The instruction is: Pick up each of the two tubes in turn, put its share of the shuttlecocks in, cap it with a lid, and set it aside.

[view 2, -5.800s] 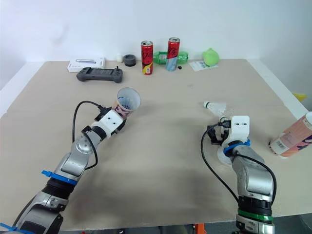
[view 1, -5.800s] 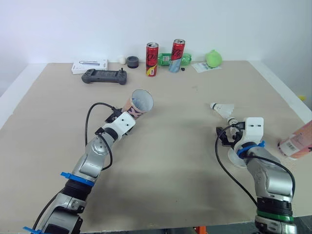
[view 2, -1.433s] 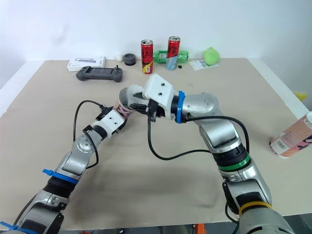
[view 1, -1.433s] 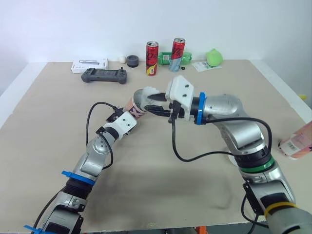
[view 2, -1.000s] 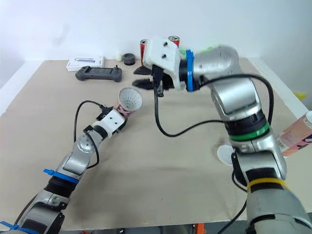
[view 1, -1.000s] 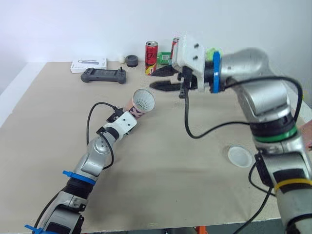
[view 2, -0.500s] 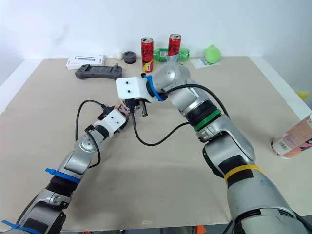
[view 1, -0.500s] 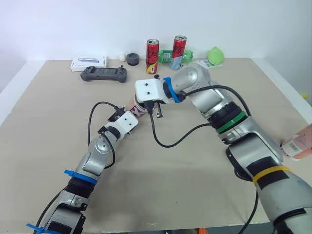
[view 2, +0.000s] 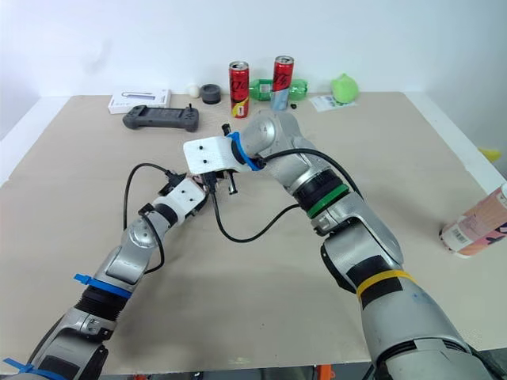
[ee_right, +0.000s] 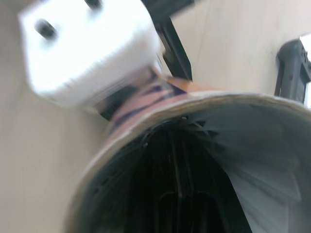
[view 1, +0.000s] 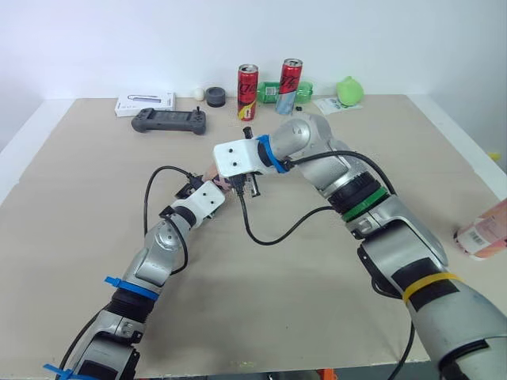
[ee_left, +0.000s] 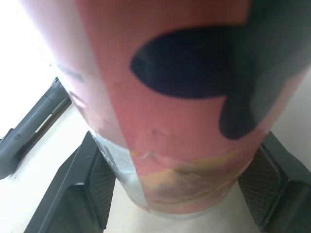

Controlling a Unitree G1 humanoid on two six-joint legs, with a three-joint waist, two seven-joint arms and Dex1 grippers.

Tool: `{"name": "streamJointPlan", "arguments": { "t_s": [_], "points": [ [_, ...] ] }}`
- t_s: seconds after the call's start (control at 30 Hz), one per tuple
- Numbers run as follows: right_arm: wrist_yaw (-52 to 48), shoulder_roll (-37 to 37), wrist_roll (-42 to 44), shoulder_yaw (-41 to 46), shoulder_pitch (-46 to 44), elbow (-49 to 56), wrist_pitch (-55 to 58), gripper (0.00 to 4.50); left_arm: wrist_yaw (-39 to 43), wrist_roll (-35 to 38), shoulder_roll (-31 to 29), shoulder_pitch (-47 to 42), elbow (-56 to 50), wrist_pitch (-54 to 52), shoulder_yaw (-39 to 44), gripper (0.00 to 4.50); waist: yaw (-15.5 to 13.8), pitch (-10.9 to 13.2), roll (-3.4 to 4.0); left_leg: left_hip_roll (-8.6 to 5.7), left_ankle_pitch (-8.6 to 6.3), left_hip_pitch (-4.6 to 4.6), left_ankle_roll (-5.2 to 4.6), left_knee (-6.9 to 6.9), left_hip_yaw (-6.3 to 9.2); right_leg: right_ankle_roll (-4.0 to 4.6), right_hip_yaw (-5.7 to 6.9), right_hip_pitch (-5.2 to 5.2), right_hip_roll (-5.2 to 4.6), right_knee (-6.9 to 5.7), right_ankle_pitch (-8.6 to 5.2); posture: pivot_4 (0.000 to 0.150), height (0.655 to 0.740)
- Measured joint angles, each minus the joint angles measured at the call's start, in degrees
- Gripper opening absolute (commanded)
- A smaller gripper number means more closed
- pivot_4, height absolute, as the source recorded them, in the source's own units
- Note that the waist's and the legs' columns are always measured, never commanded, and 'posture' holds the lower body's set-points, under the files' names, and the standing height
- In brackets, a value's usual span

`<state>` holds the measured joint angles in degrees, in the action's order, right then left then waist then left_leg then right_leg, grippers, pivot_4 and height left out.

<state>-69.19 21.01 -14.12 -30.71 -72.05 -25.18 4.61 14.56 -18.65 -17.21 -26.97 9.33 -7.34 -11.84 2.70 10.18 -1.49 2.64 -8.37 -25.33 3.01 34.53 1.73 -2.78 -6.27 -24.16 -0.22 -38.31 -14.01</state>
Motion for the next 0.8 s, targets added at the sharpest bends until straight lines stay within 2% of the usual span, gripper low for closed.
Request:
{"name": "streamJointPlan", "arguments": {
  "t_s": [0.33,0.43,0.53,0.57,0.67,0.8],
  "points": [
    [-4.90,6.73,6.08,6.83,0.27,14.05,7.01,0.03,0.65,0.11,0.25,-0.24,0.00,0.31,-0.04,3.02,0.02,0.00,0.00,0.00,0.01,0.02,0.01,0.02,0.01,0.01,0.01,0.01,0.00,-0.02,0.01,0.150,0.7400],
    [-6.05,9.03,9.96,10.22,2.89,18.57,11.51,0.03,0.91,0.91,0.64,-0.25,-0.01,0.73,0.09,3.02,-0.02,0.00,0.00,0.00,0.01,0.02,0.01,0.03,0.02,0.00,0.01,0.04,-0.01,-0.01,0.00,0.150,0.7400],
    [-7.61,14.23,17.11,17.04,9.51,25.14,18.76,0.03,3.56,4.98,1.87,-0.18,-0.45,1.20,0.60,3.02,-0.63,-0.01,-0.03,-0.03,0.01,0.00,0.01,0.05,0.14,-0.04,0.14,0.17,-0.06,0.04,-0.02,0.150,0.7400],
    [-8.36,18.80,19.81,20.80,14.27,27.53,22.54,0.65,5.77,7.82,2.49,0.29,-1.40,1.30,1.22,3.02,-1.35,-0.01,-0.04,-0.09,0.00,0.00,0.01,0.05,0.18,-0.07,0.21,0.26,-0.15,0.15,-0.04,0.150,0.7400],
    [-9.01,25.61,23.32,25.98,22.25,29.68,28.88,1.89,10.03,13.44,3.10,1.05,-2.45,1.13,2.80,3.02,-1.37,0.02,0.02,-0.12,-0.02,0.02,-0.02,0.07,0.02,-0.13,0.07,0.23,-0.20,0.15,-0.04,0.150,0.7400],
    [-9.45,35.69,25.55,31.64,34.72,30.32,32.26,3.91,18.61,22.17,4.17,3.19,-6.71,-0.58,2.58,3.02,-1.26,0.02,0.03,-0.11,-0.02,0.14,-0.02,0.06,-0.02,-0.33,0.05,0.26,-0.18,0.14,-0.19,0.150,0.7400]
  ]
}}
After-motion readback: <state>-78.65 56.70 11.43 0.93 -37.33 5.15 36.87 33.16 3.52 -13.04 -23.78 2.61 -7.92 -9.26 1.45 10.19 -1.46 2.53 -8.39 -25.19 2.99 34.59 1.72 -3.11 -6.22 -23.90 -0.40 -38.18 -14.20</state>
